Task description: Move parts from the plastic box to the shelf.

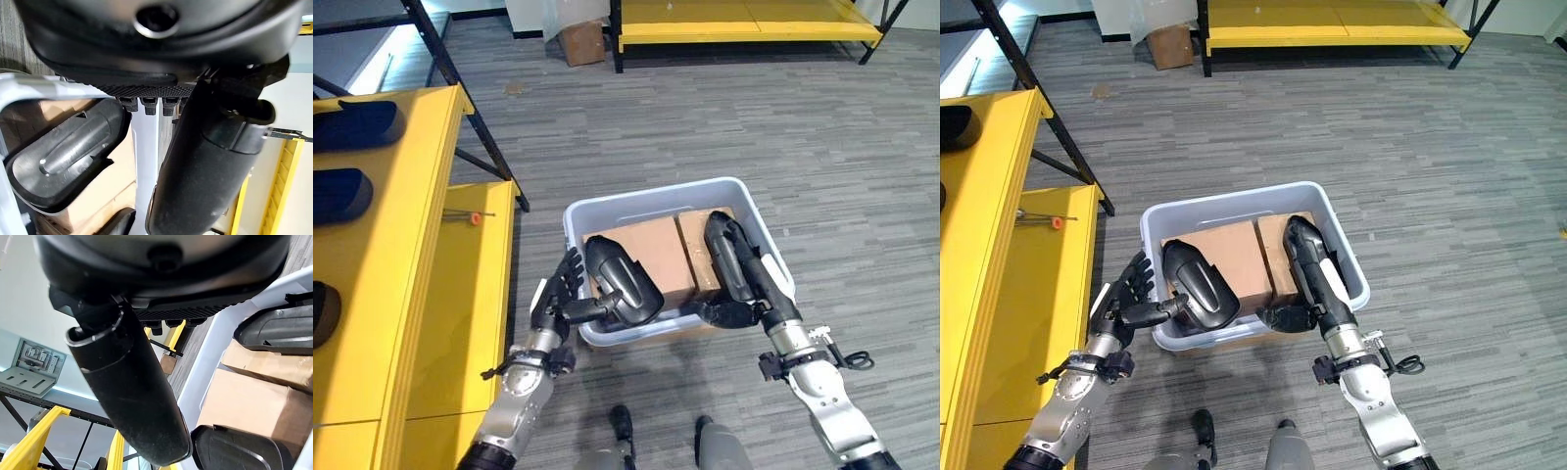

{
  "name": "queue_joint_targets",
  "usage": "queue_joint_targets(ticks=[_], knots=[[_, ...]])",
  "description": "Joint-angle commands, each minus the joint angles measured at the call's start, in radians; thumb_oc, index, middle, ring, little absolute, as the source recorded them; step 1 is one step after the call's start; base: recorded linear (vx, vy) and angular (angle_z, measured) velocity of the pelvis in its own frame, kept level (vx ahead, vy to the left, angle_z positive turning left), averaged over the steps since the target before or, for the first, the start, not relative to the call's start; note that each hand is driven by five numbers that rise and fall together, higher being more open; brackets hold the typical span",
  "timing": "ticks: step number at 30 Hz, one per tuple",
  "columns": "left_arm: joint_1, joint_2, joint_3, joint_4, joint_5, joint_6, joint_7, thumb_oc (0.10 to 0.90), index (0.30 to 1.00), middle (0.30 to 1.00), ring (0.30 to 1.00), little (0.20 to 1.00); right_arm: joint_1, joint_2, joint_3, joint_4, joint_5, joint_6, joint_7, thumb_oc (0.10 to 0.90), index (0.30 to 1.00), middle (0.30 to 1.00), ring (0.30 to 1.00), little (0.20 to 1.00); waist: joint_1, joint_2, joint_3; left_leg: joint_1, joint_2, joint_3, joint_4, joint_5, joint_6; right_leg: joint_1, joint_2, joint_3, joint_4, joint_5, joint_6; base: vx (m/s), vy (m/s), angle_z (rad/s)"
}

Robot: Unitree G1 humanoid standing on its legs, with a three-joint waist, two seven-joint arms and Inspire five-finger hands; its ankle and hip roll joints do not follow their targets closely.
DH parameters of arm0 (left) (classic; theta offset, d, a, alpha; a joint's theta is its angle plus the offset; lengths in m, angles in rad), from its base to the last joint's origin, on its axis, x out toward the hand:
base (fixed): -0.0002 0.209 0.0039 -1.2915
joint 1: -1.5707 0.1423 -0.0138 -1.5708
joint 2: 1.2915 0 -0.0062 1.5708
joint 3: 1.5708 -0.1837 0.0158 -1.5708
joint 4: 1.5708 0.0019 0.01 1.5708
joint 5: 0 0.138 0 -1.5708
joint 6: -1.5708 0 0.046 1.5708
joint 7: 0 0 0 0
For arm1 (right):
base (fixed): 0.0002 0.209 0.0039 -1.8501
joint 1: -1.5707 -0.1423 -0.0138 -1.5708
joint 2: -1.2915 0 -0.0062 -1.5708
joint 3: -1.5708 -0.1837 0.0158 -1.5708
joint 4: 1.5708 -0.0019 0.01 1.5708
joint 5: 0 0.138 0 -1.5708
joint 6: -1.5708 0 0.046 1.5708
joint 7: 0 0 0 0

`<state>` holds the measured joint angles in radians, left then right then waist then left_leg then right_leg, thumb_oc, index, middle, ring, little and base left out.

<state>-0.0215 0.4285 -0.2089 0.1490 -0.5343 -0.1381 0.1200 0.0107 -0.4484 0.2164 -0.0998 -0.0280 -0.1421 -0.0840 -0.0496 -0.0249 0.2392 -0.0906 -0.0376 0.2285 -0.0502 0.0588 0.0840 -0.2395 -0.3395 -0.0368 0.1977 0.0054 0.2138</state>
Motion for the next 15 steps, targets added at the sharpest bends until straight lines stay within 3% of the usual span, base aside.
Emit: queue_joint_targets(ticks=[1, 3, 6, 9, 11, 13, 14, 15], knots=[[-0.039, 0.018, 0.048, -0.085, 0.035, -0.109, -0.004, 0.9, 1.0, 1.0, 1.0, 1.0, -0.074, -0.008, -0.028, -0.063, -0.006, -0.083, -0.033, 0.9, 1.0, 1.0, 1.0, 1.0, -0.005, -0.025, -0.023, -0.046, 0.118, -0.073, 0.125, -0.088, -0.101, 0.025, -0.029, -0.031, -0.206, 0.28, 0.0, 0.06, -0.183, -0.08], [-0.039, 0.017, 0.051, -0.083, 0.04, -0.111, -0.001, 0.9, 1.0, 1.0, 1.0, 1.0, -0.061, -0.012, -0.037, -0.072, -0.013, -0.08, -0.035, 0.9, 1.0, 1.0, 1.0, 1.0, -0.013, -0.042, -0.013, -0.049, 0.122, -0.079, 0.147, -0.097, -0.115, 0.018, -0.044, -0.055, -0.219, 0.314, 0.015, 0.07, -0.199, 0.03], [-0.043, 0.007, 0.044, -0.068, 0.045, -0.105, -0.009, 0.9, 1.0, 1.0, 1.0, 1.0, -0.036, -0.015, -0.054, -0.067, -0.012, -0.074, -0.029, 0.9, 1.0, 1.0, 1.0, 1.0, -0.015, -0.069, -0.025, -0.065, 0.119, -0.098, 0.159, -0.098, -0.138, 0.054, -0.053, -0.074, -0.236, 0.297, 0.025, 0.07, -0.21, 0.36], [-0.021, 0.005, 0.062, -0.085, 0.041, -0.099, -0.012, 0.9, 1.0, 1.0, 1.0, 1.0, -0.028, -0.028, -0.068, -0.079, -0.004, -0.079, -0.032, 0.9, 1.0, 1.0, 1.0, 1.0, -0.015, -0.064, -0.035, -0.066, 0.159, -0.111, 0.148, -0.078, -0.166, 0.054, -0.02, -0.099, -0.21, 0.242, 0.013, 0.06, -0.274, 0.47], [-0.001, -0.003, 0.074, -0.107, 0.024, -0.099, -0.017, 0.9, 1.0, 1.0, 1.0, 1.0, -0.038, -0.055, -0.077, -0.09, -0.012, -0.085, -0.038, 0.9, 1.0, 1.0, 1.0, 1.0, -0.014, -0.048, -0.03, -0.075, 0.214, -0.116, 0.142, -0.049, -0.199, 0.066, 0.018, -0.139, -0.21, 0.17, -0.012, 0.03, -0.316, -0.05], [0.002, -0.005, 0.076, -0.114, 0.014, -0.098, -0.021, 0.9, 1.0, 1.0, 1.0, 1.0, -0.045, -0.064, -0.079, -0.094, -0.014, -0.087, -0.043, 0.9, 1.0, 1.0, 1.0, 1.0, -0.015, -0.041, -0.026, -0.076, 0.235, -0.119, 0.132, -0.036, -0.212, 0.065, 0.034, -0.146, -0.204, 0.151, -0.021, -0.02, -0.295, -0.08], [0.0, -0.007, 0.073, -0.137, 0.003, -0.1, -0.026, 0.9, 1.0, 1.0, 1.0, 1.0, -0.09, -0.101, -0.085, -0.108, -0.038, -0.091, -0.069, 0.9, 1.0, 1.0, 1.0, 1.0, -0.01, -0.029, -0.008, -0.08, 0.279, -0.119, 0.091, 0.007, -0.234, 0.05, 0.07, -0.159, -0.183, 0.111, -0.036, -0.04, -0.322, -0.05], [-0.001, -0.007, 0.073, -0.137, 0.003, -0.1, -0.026, 0.9, 1.0, 1.0, 1.0, 1.0, -0.091, -0.102, -0.085, -0.107, -0.039, -0.091, -0.069, 0.9, 1.0, 1.0, 1.0, 1.0, -0.01, -0.028, -0.008, -0.079, 0.28, -0.12, 0.09, 0.008, -0.235, 0.049, 0.071, -0.159, -0.182, 0.11, -0.037, -0.05, -0.313, -0.09]])
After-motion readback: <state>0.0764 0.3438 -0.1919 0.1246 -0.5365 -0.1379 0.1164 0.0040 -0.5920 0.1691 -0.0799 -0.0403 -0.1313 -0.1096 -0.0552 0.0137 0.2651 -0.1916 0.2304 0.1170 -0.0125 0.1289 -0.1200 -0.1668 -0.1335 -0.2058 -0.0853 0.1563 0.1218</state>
